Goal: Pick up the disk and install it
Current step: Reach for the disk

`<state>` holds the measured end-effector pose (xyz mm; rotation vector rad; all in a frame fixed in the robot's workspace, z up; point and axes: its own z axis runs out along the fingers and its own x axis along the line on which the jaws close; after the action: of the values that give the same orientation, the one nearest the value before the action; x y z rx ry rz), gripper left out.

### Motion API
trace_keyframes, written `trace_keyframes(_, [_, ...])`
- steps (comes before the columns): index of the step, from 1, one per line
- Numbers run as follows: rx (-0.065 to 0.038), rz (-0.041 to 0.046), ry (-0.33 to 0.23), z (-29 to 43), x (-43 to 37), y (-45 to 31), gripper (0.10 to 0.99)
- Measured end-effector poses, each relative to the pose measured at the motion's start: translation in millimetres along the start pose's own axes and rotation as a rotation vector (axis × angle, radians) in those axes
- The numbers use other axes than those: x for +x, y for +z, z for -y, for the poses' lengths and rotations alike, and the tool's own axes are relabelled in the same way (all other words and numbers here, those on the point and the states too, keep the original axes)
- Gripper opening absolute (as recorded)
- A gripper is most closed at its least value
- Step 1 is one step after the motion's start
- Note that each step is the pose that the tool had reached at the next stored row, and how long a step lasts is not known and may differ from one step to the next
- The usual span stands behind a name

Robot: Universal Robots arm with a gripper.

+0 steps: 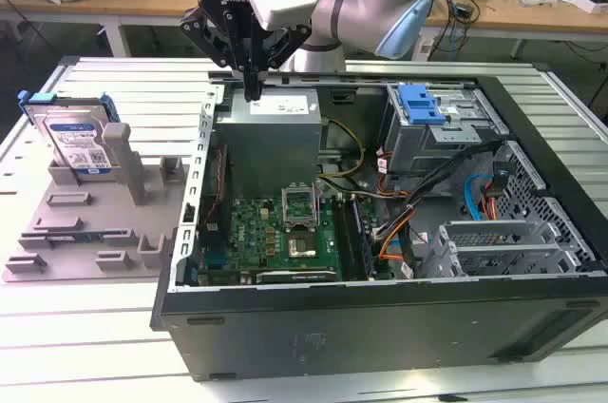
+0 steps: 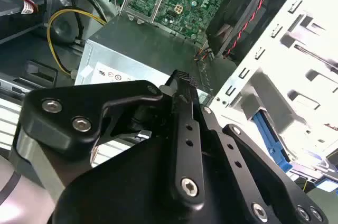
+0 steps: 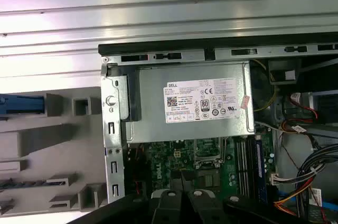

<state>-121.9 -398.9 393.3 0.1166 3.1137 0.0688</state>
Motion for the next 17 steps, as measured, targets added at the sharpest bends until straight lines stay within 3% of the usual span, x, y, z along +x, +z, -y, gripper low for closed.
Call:
trace_keyframes(8, [0.0, 0.0001, 0.0, 0.0, 0.3, 0.0, 0.106])
trace_keyframes(9, [0.0, 0.0, 0.0, -0.5, 3.2, 0.1, 0.106])
trace_keyframes(11, [0.0, -0.0001, 0.0, -5.1, 20.5, 0.1, 0.106])
trace_keyframes(17, [0.0, -0.0003, 0.0, -13.0, 45.8, 1.1, 0.106])
